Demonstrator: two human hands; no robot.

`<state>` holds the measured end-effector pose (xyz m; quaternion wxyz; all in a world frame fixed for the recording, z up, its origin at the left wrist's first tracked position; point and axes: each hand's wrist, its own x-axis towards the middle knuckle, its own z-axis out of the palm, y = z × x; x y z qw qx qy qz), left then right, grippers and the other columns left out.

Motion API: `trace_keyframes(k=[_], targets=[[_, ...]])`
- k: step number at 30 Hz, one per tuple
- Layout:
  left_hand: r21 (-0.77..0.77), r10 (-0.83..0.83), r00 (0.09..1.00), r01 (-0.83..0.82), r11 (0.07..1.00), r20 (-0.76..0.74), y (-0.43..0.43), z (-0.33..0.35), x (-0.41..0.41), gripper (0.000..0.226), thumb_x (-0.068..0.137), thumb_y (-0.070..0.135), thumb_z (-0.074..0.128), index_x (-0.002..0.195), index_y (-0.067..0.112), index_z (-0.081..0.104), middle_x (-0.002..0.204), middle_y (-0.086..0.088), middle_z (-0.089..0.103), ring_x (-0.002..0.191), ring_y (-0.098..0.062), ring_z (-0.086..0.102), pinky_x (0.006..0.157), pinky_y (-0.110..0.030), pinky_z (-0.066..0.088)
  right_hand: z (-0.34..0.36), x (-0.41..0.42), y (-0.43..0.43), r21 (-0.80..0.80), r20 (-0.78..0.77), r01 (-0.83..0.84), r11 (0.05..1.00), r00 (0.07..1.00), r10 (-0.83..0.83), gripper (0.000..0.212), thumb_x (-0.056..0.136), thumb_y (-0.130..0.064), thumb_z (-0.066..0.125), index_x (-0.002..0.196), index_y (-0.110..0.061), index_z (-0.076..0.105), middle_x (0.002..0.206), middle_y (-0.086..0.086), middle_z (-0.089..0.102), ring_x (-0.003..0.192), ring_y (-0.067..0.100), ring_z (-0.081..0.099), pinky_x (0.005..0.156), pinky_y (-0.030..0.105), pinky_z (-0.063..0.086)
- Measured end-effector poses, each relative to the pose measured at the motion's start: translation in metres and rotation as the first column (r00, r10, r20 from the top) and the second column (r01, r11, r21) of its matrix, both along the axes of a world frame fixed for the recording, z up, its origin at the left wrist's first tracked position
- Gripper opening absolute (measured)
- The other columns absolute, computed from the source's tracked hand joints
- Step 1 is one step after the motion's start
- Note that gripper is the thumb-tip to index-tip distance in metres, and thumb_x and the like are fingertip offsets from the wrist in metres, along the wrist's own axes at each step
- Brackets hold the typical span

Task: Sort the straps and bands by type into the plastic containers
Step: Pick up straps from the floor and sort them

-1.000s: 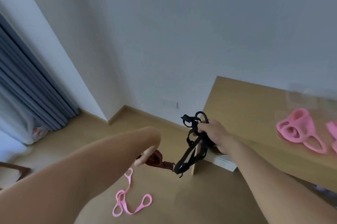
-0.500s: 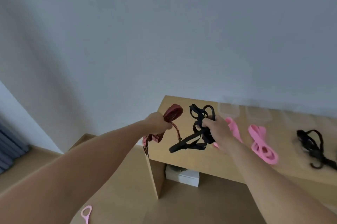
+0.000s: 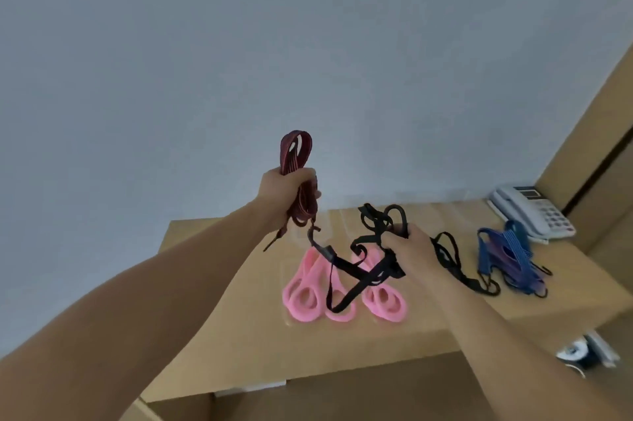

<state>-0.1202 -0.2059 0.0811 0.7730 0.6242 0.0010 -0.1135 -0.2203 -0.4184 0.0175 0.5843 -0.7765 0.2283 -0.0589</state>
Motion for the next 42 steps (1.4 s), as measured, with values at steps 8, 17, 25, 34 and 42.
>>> trace_keyframes(k=[8, 17, 25, 34, 42], targets=[[-0.312, -0.512, 0.849, 0.454, 0.835, -0.135, -0.113, 0.011, 0.054, 0.006, 0.086, 0.006, 0.044, 0.086, 0.012, 0.045, 0.065, -0.001, 0.043, 0.048, -0.012, 0.037, 0.049, -0.024, 0.030, 0.002, 0.005, -0.089, -0.134, -0.058, 0.155, 0.979, 0.985, -0.164, 0.025, 0.081, -0.015, 0.067, 0.105, -0.014, 0.060, 0.088, 0.009, 0.068, 0.079, 0.024, 0.066, 0.072, 0.041, 0.058], [-0.547, -0.626, 0.779, 0.532, 0.646, 0.018, -0.219, 0.031, 0.050, 0.011, 0.075, 0.005, 0.050, 0.078, 0.014, 0.057, 0.052, 0.007, 0.031, 0.043, -0.009, 0.029, 0.049, -0.022, 0.025, -0.012, 0.020, -0.195, -0.222, -0.151, 0.041, 0.974, 0.986, -0.076, 0.025, 0.076, -0.021, 0.068, 0.100, -0.017, 0.063, 0.092, 0.003, 0.068, 0.086, 0.018, 0.065, 0.061, 0.024, 0.047], [-0.181, -0.475, 0.873, 0.452, 0.873, -0.110, -0.264, 0.028, 0.052, 0.017, 0.089, 0.005, 0.040, 0.101, 0.009, 0.052, 0.060, -0.003, 0.050, 0.062, -0.026, 0.064, 0.061, -0.031, 0.047, 0.046, 0.042, -0.260, 0.719, 0.176, -0.088, 0.689, 0.983, -0.058, 0.022, 0.091, -0.012, 0.044, 0.103, -0.003, 0.060, 0.090, 0.014, 0.065, 0.053, 0.011, 0.048, 0.047, 0.022, 0.042], [0.461, -0.531, 0.814, 0.575, 0.675, -0.237, -0.266, 0.007, 0.057, 0.015, 0.081, -0.007, 0.048, 0.093, 0.003, 0.048, 0.095, -0.028, 0.069, 0.085, -0.035, 0.070, 0.066, -0.036, 0.053, 0.114, 0.072, -0.253, 0.770, 0.355, -0.307, 0.559, 0.934, 0.024, 0.026, 0.092, -0.012, 0.040, 0.104, -0.001, 0.060, 0.092, 0.014, 0.066, 0.057, 0.012, 0.047, 0.049, 0.021, 0.047], [0.679, -0.413, 0.881, 0.451, 0.579, -0.233, -0.263, -0.002, 0.065, 0.012, 0.075, 0.010, 0.059, 0.072, 0.009, 0.048, 0.065, -0.005, 0.047, 0.050, -0.017, 0.039, 0.052, -0.025, 0.034, 0.130, 0.084, -0.255, 0.692, 0.380, -0.290, 0.661, 0.925, 0.009, 0.026, 0.090, -0.014, 0.044, 0.108, -0.004, 0.060, 0.094, 0.012, 0.070, 0.055, 0.011, 0.049, 0.047, 0.020, 0.044]])
